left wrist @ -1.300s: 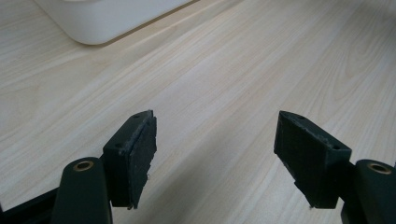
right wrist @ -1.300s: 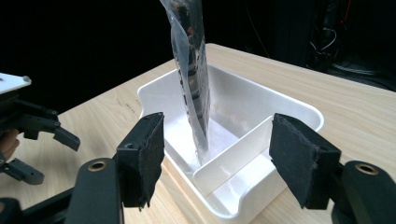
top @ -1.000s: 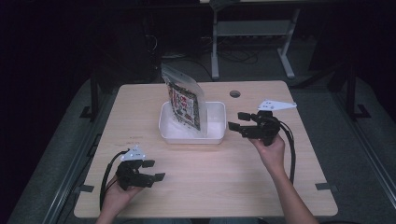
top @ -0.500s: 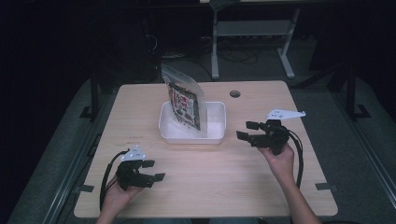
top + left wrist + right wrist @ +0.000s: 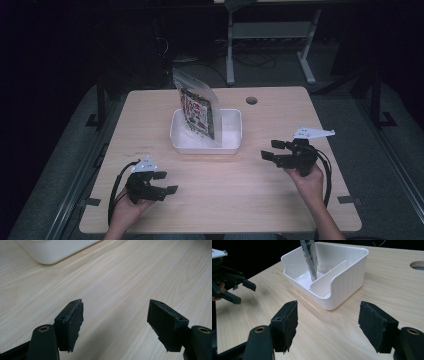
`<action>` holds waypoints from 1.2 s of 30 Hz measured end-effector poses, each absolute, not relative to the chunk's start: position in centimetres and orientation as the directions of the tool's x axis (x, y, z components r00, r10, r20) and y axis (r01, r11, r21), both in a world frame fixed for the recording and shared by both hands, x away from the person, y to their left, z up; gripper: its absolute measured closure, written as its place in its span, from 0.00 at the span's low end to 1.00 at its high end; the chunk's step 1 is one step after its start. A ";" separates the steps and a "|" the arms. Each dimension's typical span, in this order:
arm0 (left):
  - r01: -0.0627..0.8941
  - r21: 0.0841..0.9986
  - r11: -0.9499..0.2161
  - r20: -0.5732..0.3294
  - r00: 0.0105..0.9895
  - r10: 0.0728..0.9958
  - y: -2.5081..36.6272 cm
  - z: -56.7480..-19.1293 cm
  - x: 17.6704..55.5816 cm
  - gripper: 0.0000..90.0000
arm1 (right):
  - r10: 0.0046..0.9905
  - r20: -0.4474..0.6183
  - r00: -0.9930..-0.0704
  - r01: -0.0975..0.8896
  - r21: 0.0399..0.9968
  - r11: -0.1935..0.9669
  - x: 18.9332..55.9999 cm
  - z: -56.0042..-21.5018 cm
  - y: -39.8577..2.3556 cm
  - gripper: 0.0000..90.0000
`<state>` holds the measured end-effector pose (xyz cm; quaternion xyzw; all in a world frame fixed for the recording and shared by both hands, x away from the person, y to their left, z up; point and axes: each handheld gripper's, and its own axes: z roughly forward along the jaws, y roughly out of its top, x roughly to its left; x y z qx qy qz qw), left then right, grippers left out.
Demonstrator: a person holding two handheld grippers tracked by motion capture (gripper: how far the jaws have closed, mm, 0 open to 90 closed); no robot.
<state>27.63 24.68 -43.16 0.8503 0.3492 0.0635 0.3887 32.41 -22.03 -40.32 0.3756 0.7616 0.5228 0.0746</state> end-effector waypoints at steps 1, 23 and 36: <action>0.543 0.706 -0.455 -0.161 0.748 0.643 24.7 -43.2 27.6 0.31 | 0.648 0.282 -0.707 0.498 0.850 0.173 32.3 -40.5 -22.1 0.34; 0.540 0.706 -0.458 -0.160 0.751 0.640 24.5 -43.2 27.7 0.31 | 0.619 0.312 -0.721 0.545 0.806 0.229 29.4 -42.3 -22.6 0.34; 0.533 0.709 -0.462 -0.152 0.755 0.638 24.3 -43.1 27.4 0.31 | 0.611 0.315 -0.726 0.556 0.792 0.252 27.8 -43.9 -22.2 0.34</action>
